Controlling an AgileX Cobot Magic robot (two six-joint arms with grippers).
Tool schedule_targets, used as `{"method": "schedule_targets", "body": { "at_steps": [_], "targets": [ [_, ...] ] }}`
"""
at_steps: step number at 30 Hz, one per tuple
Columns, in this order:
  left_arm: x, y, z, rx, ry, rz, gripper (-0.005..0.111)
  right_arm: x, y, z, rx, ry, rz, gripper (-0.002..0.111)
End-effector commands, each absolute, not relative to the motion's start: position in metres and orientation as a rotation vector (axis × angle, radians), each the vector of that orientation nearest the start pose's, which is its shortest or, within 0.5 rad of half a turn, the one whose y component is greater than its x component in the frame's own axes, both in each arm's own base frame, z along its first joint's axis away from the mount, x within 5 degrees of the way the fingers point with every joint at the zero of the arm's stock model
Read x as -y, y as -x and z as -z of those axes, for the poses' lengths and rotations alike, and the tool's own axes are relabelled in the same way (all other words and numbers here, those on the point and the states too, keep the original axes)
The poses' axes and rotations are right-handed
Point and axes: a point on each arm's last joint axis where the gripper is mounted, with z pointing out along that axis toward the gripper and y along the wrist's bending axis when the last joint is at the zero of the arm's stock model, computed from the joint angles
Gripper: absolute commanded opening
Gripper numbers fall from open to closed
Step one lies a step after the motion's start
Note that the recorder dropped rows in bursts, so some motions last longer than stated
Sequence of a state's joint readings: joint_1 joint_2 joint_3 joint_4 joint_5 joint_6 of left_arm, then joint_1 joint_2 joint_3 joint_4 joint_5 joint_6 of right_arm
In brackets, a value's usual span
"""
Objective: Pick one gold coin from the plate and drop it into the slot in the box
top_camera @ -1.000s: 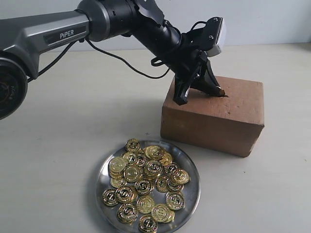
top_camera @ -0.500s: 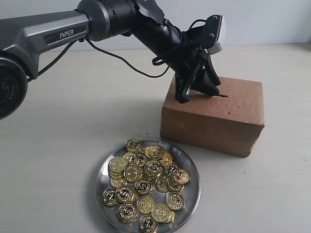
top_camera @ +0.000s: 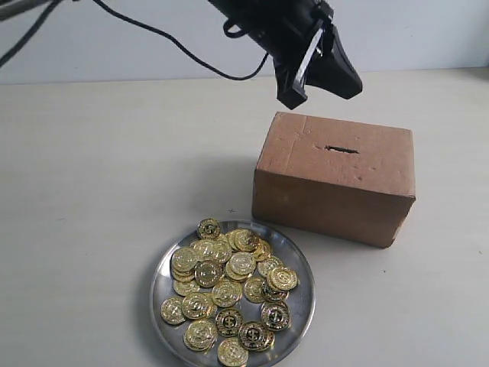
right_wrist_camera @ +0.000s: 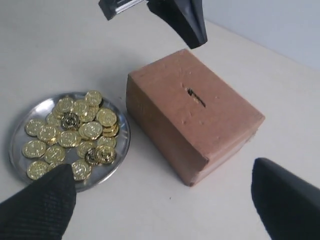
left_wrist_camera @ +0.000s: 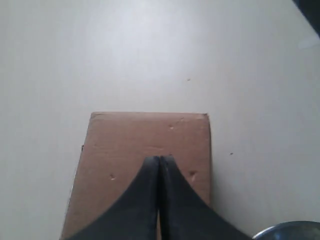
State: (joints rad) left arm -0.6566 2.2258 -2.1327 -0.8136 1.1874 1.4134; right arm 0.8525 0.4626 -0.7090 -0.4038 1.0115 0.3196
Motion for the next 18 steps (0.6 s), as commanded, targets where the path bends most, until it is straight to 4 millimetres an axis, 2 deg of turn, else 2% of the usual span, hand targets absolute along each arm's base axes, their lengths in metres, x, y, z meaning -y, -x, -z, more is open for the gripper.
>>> {"method": "schedule_targets", "body": {
  "at_steps": [1,5,9,11,14,15,18],
  "targets": [
    [0.338,-0.320,-0.312,-1.420,-2.000,0.769,0.000,-0.028,-0.068,-0.344,-1.951,0.637,-0.150,0.089],
    [0.323,-0.300,-0.318,-1.470,-2.012,0.780,0.000,-0.032,-0.073,-0.340,-1.874,0.665,-0.116,0.089],
    [0.288,-0.262,-0.325,-1.534,-1.976,0.766,0.000,-0.046,-0.080,-0.308,-1.779,0.771,-0.118,0.089],
    [0.276,-0.248,-0.323,-1.561,-1.955,0.752,0.000,-0.050,-0.080,-0.301,-1.754,0.792,-0.141,0.089],
    [0.257,-0.226,-0.328,-1.568,-1.925,0.729,0.000,-0.051,-0.080,-0.300,-1.768,0.753,-0.184,0.089],
    [0.243,-0.210,-0.331,-1.570,-1.920,0.729,0.000,-0.051,-0.080,-0.300,-1.787,0.715,-0.212,0.089],
    [0.219,-0.181,-0.337,-1.574,-1.907,0.733,0.000,-0.051,-0.080,-0.300,-1.796,0.694,-0.228,0.089]
  ]
}}
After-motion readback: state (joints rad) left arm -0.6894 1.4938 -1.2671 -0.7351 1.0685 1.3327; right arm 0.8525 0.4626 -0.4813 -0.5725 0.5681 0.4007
